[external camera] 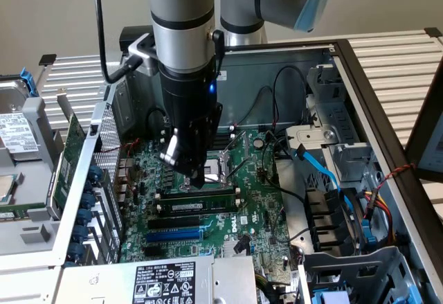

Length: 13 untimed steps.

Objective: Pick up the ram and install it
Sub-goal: 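Press down the ram until it locks into place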

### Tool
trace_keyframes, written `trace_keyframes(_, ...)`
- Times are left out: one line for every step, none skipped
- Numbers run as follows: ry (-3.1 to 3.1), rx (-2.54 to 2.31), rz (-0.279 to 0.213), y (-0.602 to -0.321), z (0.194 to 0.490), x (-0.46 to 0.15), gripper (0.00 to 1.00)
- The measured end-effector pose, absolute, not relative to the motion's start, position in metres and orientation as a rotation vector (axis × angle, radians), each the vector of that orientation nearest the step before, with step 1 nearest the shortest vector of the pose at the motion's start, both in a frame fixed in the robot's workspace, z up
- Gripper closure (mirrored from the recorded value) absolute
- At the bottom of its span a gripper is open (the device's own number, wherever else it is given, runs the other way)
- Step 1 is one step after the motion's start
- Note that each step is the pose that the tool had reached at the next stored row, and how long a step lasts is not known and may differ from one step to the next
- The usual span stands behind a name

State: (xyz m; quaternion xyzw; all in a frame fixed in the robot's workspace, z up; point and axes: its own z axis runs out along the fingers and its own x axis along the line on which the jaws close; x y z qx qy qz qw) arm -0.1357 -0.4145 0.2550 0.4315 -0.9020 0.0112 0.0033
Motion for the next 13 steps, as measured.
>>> trace_keyframes(-2.839, 1.329, 0.035, -0.4145, 0.2549, -0.1357, 0.89)
trace_keyframes(-2.850, 1.305, 0.035, -0.4145, 0.2548, -0.1357, 0.89)
trace_keyframes(-2.860, 1.283, 0.035, -0.4145, 0.2548, -0.1357, 0.89)
trace_keyframes(-2.871, 1.258, 0.035, -0.4145, 0.2547, -0.1357, 0.89)
trace_keyframes(-2.880, 1.236, 0.035, -0.4145, 0.2546, -0.1357, 0.89)
trace_keyframes(-2.890, 1.211, 0.035, -0.4145, 0.2545, -0.1357, 0.89)
trace_keyframes(-2.900, 1.188, 0.035, -0.4145, 0.2545, -0.1357, 0.89)
trace_keyframes(-2.909, 1.165, 0.034, -0.4145, 0.2544, -0.1357, 0.89)
trace_keyframes(-2.918, 1.140, 0.034, -0.4145, 0.2543, -0.1357, 0.89)
trace_keyframes(-2.927, 1.117, 0.034, -0.4145, 0.2542, -0.1357, 0.89)
trace_keyframes(-2.937, 1.091, 0.034, -0.4145, 0.2542, -0.1357, 0.89)
trace_keyframes(-2.945, 1.068, 0.034, -0.4145, 0.2541, -0.1357, 0.89)
trace_keyframes(-2.954, 1.044, 0.034, -0.4145, 0.2540, -0.1357, 0.89)
